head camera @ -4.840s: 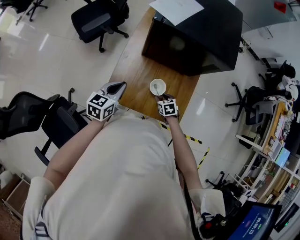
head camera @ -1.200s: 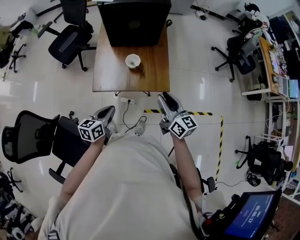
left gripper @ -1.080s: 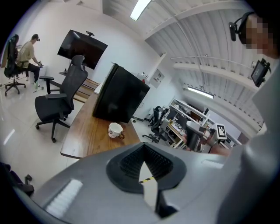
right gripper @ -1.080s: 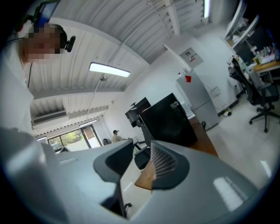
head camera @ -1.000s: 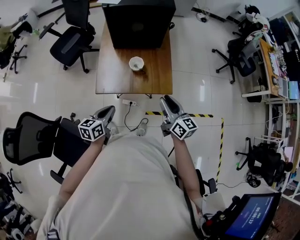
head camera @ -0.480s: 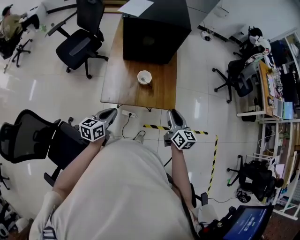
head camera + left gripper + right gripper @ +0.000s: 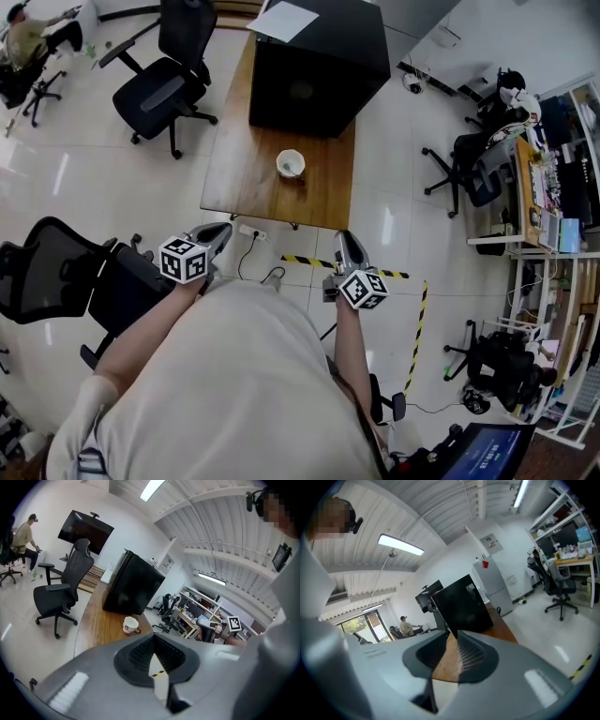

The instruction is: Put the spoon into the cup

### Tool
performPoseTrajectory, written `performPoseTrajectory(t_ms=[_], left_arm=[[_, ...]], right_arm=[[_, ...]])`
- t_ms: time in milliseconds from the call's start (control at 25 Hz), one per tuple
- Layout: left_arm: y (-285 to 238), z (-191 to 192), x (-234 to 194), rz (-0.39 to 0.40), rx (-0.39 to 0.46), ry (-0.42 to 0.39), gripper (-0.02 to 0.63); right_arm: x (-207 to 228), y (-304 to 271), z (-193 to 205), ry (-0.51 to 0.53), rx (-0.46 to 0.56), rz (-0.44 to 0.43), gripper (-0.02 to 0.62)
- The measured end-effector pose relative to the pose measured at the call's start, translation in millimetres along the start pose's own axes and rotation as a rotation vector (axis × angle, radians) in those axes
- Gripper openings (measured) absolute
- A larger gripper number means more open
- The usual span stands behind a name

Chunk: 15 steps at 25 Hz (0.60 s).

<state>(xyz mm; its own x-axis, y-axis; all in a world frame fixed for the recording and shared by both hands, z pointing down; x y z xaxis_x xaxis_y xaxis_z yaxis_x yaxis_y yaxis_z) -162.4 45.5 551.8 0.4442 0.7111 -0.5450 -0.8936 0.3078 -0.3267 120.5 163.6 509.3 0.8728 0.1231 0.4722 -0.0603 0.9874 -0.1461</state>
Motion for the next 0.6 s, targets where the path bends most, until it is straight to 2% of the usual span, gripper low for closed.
performPoseTrajectory(t_ms=[400, 520, 600], left_arm=[[-13, 8, 6, 0.019, -0.059, -0.021, 0.005], [-16, 9, 8, 0.019, -0.068, -0.024, 0.005], [-18, 8, 10, 0.023, -0.07, -0.028, 0.005]], right_arm=[[14, 5, 11, -0.023, -0.008, 0.031, 0.067], [19, 7, 15, -0.003, -0.023, 0.038, 0.021], [20, 8, 14, 0.008, -0.025, 0.036, 0.014]])
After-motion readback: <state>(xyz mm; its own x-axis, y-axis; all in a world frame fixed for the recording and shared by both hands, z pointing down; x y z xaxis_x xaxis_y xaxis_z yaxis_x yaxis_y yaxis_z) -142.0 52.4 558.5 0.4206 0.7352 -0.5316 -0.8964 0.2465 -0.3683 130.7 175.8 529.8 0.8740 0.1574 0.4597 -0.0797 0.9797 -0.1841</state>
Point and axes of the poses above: the fingertips, and each gripper's own axes: y backward along the fingers, x to its right, z out of its underside, the point moved 2 cm from there along y, backward along the fingers, and after that the axes turned 7 degrees about x, right-handed, at the moved point
